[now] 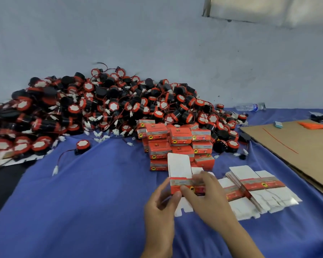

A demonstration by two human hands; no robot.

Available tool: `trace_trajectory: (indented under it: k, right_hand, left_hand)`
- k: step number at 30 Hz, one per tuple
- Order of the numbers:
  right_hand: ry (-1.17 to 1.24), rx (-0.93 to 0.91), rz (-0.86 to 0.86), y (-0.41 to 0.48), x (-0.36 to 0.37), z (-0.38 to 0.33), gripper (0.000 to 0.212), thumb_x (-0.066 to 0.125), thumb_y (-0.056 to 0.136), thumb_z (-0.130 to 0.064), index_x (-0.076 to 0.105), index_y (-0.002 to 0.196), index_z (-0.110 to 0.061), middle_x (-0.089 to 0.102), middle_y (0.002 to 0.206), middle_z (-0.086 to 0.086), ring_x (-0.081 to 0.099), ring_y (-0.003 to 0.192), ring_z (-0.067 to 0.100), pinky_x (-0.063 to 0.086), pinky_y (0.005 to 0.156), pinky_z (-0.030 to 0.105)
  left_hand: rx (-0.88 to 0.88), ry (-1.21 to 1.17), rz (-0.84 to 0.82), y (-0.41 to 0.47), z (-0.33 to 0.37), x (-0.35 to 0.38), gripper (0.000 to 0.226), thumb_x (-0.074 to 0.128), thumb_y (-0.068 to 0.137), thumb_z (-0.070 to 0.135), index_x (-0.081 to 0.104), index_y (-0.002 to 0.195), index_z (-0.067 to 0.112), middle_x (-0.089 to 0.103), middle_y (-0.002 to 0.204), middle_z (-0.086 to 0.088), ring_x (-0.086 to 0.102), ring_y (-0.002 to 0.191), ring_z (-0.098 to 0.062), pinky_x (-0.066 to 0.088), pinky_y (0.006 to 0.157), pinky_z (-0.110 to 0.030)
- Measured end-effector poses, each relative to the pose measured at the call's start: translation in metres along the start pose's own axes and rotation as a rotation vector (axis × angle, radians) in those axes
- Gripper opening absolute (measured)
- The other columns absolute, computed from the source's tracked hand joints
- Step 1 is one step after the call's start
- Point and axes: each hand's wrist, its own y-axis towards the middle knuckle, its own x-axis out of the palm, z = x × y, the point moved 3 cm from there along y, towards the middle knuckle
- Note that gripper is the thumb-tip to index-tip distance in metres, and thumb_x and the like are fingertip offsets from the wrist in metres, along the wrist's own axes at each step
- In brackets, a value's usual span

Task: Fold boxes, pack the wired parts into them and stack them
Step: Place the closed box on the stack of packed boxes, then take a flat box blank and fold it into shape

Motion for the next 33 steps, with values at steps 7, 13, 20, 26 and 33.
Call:
trace_trajectory:
  k: [7,13,20,26,33]
  right_hand:
    - [0.305,0.034,-0.14,-0.036,0.078,-0.086,0.028,0.079,0.077,-0.04,0.06,0.096,-0.031,0.052,0.109,-0.011,0.05,0.102,-0.007,0.044,0.078,0.006]
    - [0.907,0.313,-0.317,-0.057,0.13,-0.136,0.02,0.074,0.085,-0.01,0.075,0.103,-0.019,0.076,0.106,0.008,0.074,0.096,0.022,0.061,0.079,0.035]
    - [1.278,0.666,-0.522,-0.071,0.152,-0.157,0.062,0.076,0.065,-0.034,0.07,0.12,-0.006,0.072,0.115,0.019,0.068,0.097,0.027,0.052,0.076,0.04]
    - [1.245,0.874,-0.534,-0.09,0.161,-0.152,0.047,0.075,0.089,-0.015,0.059,0.133,-0.015,0.055,0.137,0.014,0.072,0.097,0.004,0.058,0.069,0.024]
    - [0.946,0.543,-0.896,-0.076,0.125,-0.156,0.047,0.063,0.08,-0.056,0.076,0.113,-0.025,0.065,0.121,0.014,0.061,0.117,0.035,0.051,0.099,0.061]
  left_hand:
    - [0.27,0.139,0.216,-0.024,0.058,-0.104,0.026,0.069,0.078,0.021,0.077,0.101,0.031,0.077,0.101,0.013,0.072,0.096,-0.003,0.053,0.078,-0.011]
    - [0.282,0.612,0.072,-0.039,0.082,-0.176,0.059,0.078,0.071,0.059,0.06,0.126,0.047,0.058,0.125,0.019,0.053,0.122,-0.004,0.046,0.105,-0.027]
    - [0.257,0.38,0.042,-0.048,0.092,-0.231,0.128,0.099,0.041,0.008,0.036,0.144,0.049,0.052,0.136,0.036,0.054,0.12,0.012,0.057,0.079,-0.016]
    - [0.441,0.518,0.044,-0.043,0.114,-0.246,0.069,0.089,0.066,0.049,0.058,0.127,0.037,0.06,0.138,0.009,0.054,0.133,-0.012,0.045,0.105,-0.027]
    - [0.215,0.701,-0.18,-0.052,0.119,-0.254,0.081,0.088,0.06,0.059,0.055,0.133,0.049,0.059,0.137,0.022,0.05,0.132,0.001,0.05,0.105,-0.035]
